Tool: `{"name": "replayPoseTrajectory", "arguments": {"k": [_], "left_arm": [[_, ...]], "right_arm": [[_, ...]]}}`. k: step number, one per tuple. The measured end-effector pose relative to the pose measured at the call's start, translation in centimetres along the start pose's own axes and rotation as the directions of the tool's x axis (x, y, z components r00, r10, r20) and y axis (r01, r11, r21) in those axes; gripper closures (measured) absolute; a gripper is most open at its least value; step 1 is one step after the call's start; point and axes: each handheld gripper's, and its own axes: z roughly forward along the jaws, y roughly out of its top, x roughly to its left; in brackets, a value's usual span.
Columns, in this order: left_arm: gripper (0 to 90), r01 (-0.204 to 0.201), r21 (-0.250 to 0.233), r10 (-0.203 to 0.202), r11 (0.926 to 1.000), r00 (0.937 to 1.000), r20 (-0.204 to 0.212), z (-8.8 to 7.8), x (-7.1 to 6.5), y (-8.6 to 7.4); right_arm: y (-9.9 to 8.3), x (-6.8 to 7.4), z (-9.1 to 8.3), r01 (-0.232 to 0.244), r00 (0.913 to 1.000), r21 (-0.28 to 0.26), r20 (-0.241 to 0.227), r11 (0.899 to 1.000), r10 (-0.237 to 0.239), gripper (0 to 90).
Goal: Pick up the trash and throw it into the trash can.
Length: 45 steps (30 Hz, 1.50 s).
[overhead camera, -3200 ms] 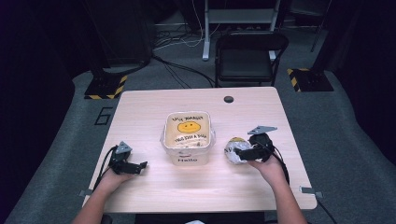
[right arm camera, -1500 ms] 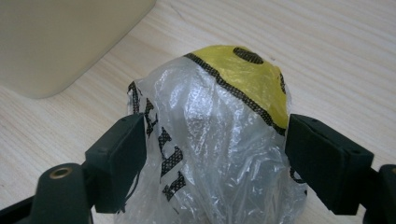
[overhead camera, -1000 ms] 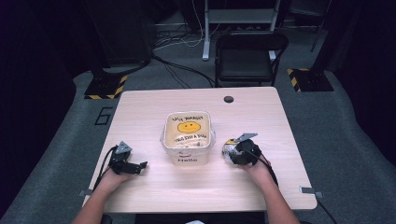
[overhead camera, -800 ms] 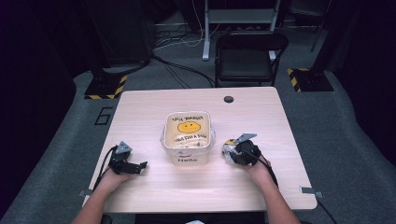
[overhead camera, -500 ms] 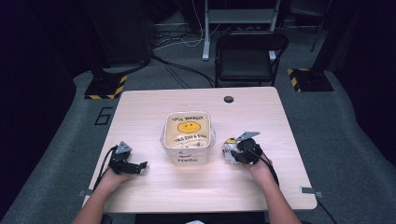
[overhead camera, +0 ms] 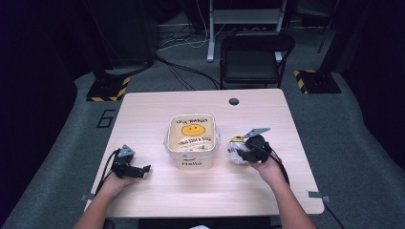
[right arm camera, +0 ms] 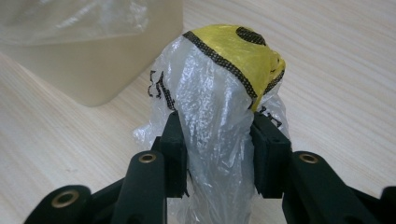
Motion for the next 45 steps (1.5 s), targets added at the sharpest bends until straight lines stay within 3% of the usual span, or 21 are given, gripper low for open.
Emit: {"name": "replayPoseTrajectory", "arguments": {"k": [7,22,45], "left_arm": [[0.3,0.0,0.0,0.0,1.0,1.0,0.0,0.0,0.0,0.0],[0.3,0.0,0.0,0.0,1.0,1.0,0.0,0.0,0.0,0.0],[0.2,-0.001,0.001,0.001,1.0,1.0,0.0,0.0,0.0,0.0]], "right_arm": [[1.3,0.4,-1.3,0.013,0.9994,0.015,-0.031,1.0,-0.012,61.8],[3.8,0.9,-4.4,0.03,0.9968,-0.02,-0.073,0.999,-0.032,61.2],[7.2,1.0,-7.7,0.062,0.9943,-0.062,-0.083,0.996,-0.067,61.1]]}}
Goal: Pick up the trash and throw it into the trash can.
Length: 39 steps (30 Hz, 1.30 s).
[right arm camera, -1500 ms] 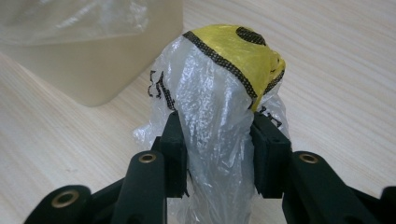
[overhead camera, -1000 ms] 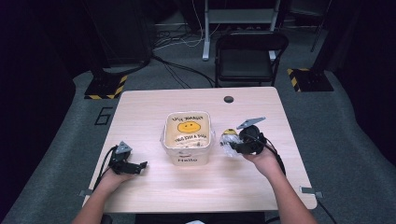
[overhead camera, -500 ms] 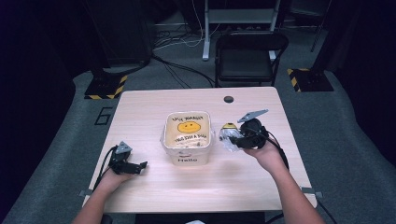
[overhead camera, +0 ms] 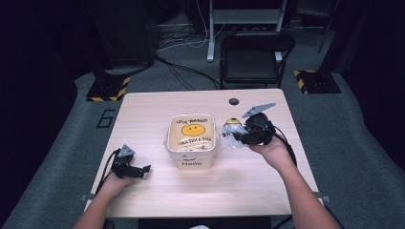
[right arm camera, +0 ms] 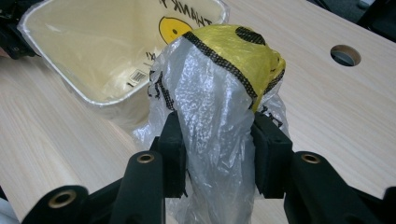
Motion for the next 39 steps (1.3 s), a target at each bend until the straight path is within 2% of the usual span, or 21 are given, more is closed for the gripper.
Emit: {"name": "replayPoseTrajectory", "arguments": {"k": [8,15,30,39], "left_arm": [[0.2,0.001,-0.001,-0.001,1.0,1.0,0.0,0.0,0.0,0.0],[0.2,0.0,0.0,0.0,1.0,1.0,0.0,0.0,0.0,0.0],[0.2,0.0,0.0,0.0,1.0,1.0,0.0,0.0,0.0,0.0],[0.2,0.0,0.011,0.0,0.9999,1.0,0.006,-0.1,0.0,0.0]], "right_arm": [[1.3,0.4,-0.1,0.016,0.9997,-0.014,-0.018,1.0,-0.016,61.1],[2.8,1.7,0.6,0.046,0.9982,-0.026,-0.038,0.999,-0.047,60.8],[5.4,4.5,3.3,0.104,0.9892,-0.036,-0.1,0.994,-0.107,60.5],[6.2,5.8,4.9,0.116,0.985,-0.04,-0.124,0.992,-0.12,60.5]]}}
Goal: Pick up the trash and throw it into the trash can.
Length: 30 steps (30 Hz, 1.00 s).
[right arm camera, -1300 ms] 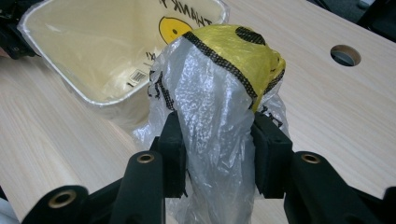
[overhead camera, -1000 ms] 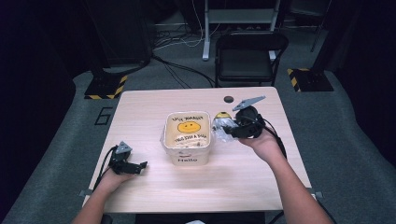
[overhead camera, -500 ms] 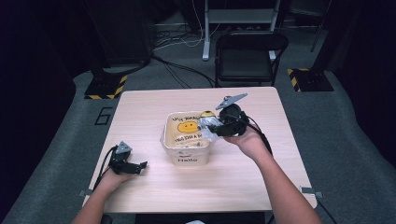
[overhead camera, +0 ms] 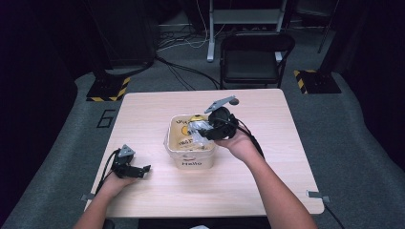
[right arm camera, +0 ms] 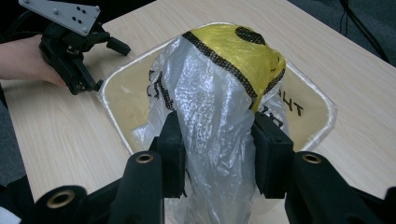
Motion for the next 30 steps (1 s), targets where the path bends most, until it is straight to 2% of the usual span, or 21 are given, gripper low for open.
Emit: {"name": "replayPoseTrajectory", "arguments": {"k": [5,6,7,11,12,24,28,29,30], "left_arm": [[0.2,-0.003,0.002,0.003,1.0,1.0,0.0,0.0,0.0,0.0],[0.2,-0.003,0.002,0.003,1.0,1.0,0.001,0.0,0.0,0.0],[0.2,-0.003,0.002,0.003,1.0,1.0,0.001,0.0,0.0,0.0],[0.2,-0.003,0.002,0.003,1.0,1.0,0.001,0.0,0.0,0.0],[0.2,-0.003,0.001,0.003,1.0,1.0,0.001,0.0,0.0,0.0],[0.2,-0.004,0.003,0.004,1.0,1.0,0.001,0.0,0.0,0.0],[0.2,-0.005,0.003,0.005,1.0,1.0,0.001,0.0,0.0,0.0],[0.2,-0.003,-0.003,0.003,1.0,1.0,-0.002,0.0,0.0,0.0],[0.2,-0.003,-0.008,0.003,1.0,1.0,-0.003,0.1,0.0,0.0]], "right_arm": [[0.3,0.3,0.9,-0.005,0.9999,0.007,-0.008,1.0,0.006,60.3],[0.4,0.2,1.1,0.009,0.9999,0.001,-0.011,1.0,-0.009,60.3],[0.4,0.4,1.3,-0.007,0.9999,0.001,-0.012,1.0,0.007,60.3],[0.6,0.6,2.0,-0.006,0.9999,0.004,-0.015,1.0,0.006,59.7],[0.8,0.7,2.4,0.007,0.9998,0.0,-0.02,1.0,-0.007,59.5],[1.3,1.0,4.9,-0.008,0.9999,0.015,-0.011,1.0,0.008,57.3],[1.3,0.8,5.4,-0.011,0.9999,0.024,0.01,1.0,0.011,52.4],[1.3,0.7,5.5,-0.021,0.9993,0.021,0.031,1.0,0.02,45.8],[1.3,0.6,5.5,-0.034,0.9987,0.012,0.038,0.999,0.033,43.2]]}}
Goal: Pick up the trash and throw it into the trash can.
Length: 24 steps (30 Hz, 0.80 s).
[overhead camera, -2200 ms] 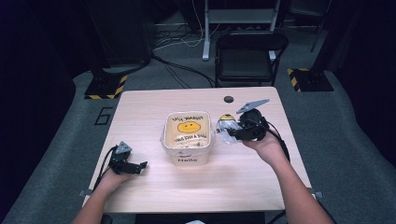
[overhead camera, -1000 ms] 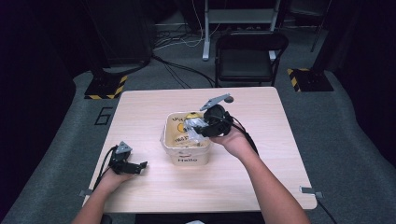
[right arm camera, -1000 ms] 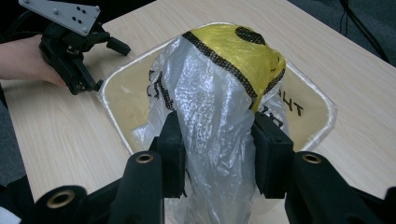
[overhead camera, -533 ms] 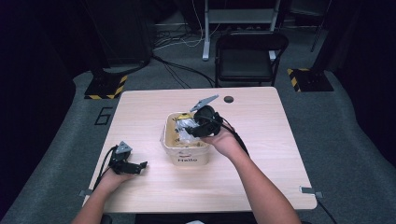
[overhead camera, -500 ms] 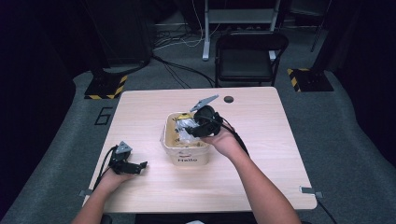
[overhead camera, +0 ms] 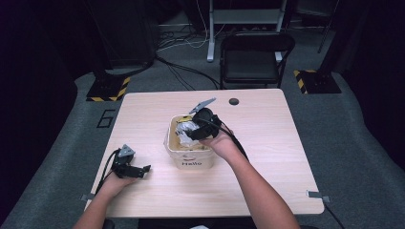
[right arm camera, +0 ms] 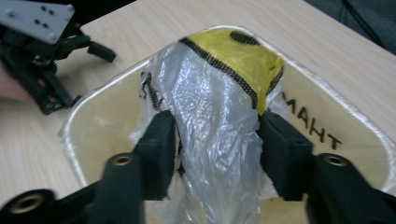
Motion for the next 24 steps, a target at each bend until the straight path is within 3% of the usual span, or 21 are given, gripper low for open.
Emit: {"name": "replayPoseTrajectory", "arguments": {"k": [7,24], "left_arm": [[0.2,-0.001,0.001,0.001,1.0,1.0,0.001,0.0,0.0,0.0],[0.3,-0.001,0.009,0.001,1.0,1.0,0.004,-0.1,0.0,0.0]], "right_arm": [[-0.4,-0.3,-0.1,-0.036,0.9992,-0.009,0.017,0.999,0.037,34.5],[-2.3,-1.4,-3.2,0.0,0.9992,-0.012,0.039,1.0,0.001,32.6]]}}
